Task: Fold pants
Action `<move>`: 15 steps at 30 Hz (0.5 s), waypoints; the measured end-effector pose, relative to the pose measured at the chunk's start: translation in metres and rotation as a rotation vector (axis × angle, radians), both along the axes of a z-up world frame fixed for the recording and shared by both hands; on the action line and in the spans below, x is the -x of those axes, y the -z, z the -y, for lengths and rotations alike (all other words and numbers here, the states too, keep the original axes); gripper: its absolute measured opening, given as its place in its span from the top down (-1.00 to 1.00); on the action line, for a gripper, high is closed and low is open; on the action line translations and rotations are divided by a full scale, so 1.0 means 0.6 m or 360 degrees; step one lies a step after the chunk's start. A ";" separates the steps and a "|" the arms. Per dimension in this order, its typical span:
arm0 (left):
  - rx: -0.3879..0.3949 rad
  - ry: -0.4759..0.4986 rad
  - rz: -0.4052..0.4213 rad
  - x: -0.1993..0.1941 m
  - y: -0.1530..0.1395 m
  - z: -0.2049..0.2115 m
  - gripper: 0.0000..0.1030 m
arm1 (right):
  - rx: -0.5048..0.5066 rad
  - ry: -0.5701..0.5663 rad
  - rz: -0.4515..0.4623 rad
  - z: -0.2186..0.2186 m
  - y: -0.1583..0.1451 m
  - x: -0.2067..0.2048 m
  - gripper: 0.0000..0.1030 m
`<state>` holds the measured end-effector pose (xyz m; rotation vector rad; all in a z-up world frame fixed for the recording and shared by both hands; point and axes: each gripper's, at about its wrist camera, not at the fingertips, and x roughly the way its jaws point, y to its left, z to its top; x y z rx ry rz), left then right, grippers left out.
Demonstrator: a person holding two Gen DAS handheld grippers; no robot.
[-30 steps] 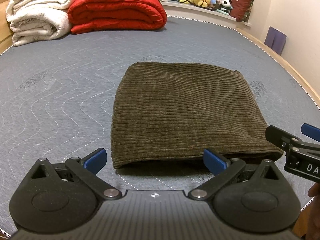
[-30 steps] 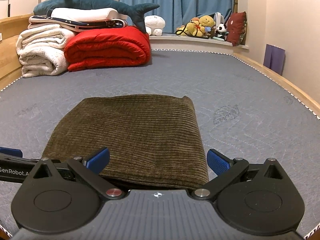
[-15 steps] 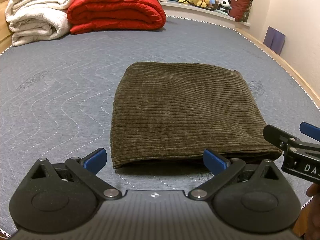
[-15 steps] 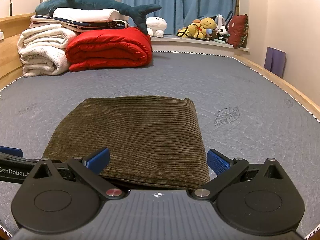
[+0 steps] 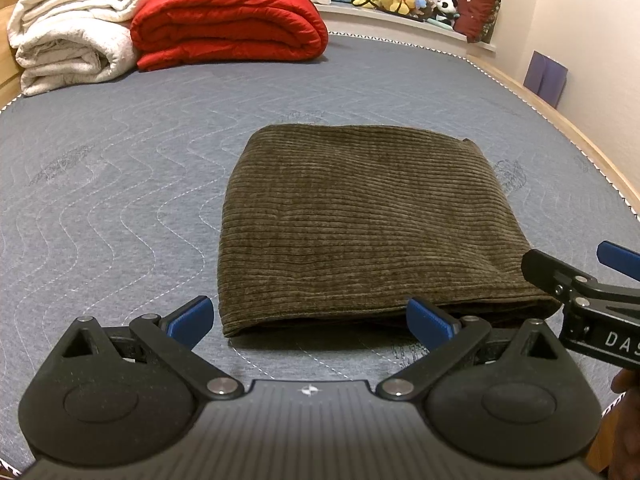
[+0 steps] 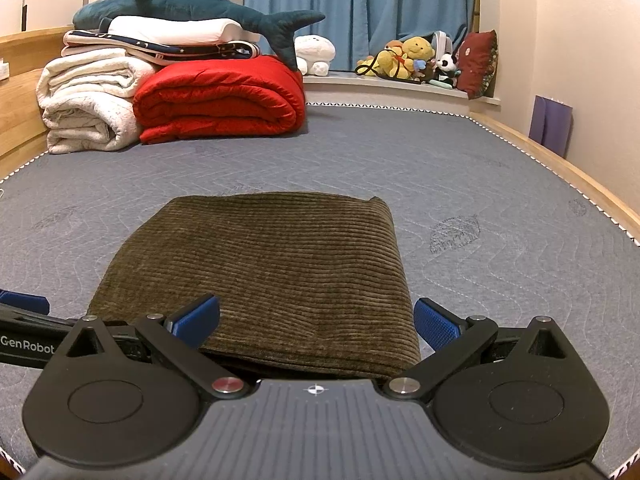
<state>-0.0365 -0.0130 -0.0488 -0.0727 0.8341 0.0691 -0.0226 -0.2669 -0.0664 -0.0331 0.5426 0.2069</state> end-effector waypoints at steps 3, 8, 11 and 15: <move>-0.0003 0.0003 0.0002 0.000 0.001 -0.001 -0.99 | 0.0002 -0.0004 0.0001 -0.001 -0.001 0.001 -0.99; 0.0002 0.0008 0.0005 0.001 0.000 -0.001 -0.99 | -0.0001 -0.0003 0.0006 0.000 -0.001 0.000 -0.99; 0.0004 0.0013 0.0004 0.002 0.000 -0.001 -0.99 | 0.0000 -0.0002 0.0007 -0.001 0.000 0.001 -0.99; 0.0004 0.0026 0.0021 0.003 -0.002 0.000 -0.99 | -0.0003 0.0007 0.0012 -0.001 -0.001 0.002 -0.99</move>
